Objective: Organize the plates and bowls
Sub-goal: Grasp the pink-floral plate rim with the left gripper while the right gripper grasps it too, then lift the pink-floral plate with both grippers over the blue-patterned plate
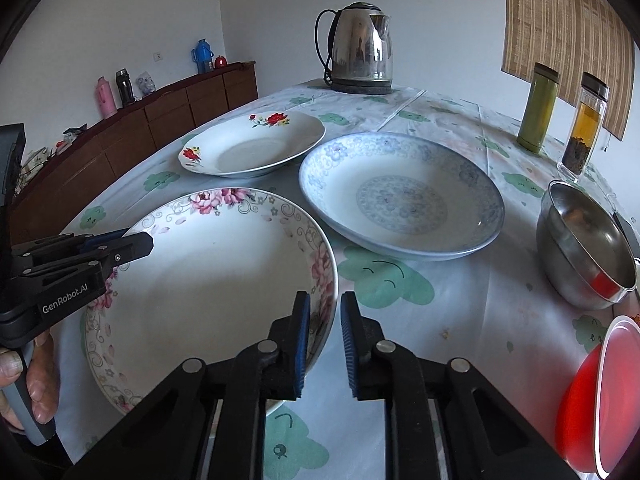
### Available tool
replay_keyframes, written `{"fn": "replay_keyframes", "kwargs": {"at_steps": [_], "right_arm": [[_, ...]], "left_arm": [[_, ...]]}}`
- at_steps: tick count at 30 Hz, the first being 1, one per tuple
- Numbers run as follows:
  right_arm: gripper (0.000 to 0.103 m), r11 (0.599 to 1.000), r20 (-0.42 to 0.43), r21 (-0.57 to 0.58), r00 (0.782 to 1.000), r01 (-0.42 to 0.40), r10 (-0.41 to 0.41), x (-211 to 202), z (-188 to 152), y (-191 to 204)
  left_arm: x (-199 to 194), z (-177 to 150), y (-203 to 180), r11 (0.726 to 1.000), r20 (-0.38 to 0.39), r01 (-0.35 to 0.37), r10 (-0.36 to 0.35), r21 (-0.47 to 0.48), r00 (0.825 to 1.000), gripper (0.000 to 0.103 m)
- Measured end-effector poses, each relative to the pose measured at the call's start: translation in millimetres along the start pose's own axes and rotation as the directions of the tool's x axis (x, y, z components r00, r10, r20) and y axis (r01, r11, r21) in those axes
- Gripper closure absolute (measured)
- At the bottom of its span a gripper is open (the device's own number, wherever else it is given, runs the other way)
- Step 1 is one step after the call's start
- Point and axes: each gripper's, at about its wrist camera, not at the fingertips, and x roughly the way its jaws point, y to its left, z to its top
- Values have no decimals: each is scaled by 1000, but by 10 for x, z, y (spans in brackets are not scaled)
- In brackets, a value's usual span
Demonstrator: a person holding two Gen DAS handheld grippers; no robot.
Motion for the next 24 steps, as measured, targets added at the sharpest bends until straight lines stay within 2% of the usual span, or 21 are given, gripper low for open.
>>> {"fn": "replay_keyframes", "kwargs": {"at_steps": [8, 24], "right_arm": [[89, 1000, -2, -21, 1000, 21, -21, 8, 5, 45], [89, 1000, 53, 25, 998, -17, 15, -83, -4, -44]], "left_arm": [[-5, 6, -25, 1000, 6, -15, 15, 14, 1000, 92], [-46, 23, -92, 999, 40, -26, 25, 25, 999, 92]]}}
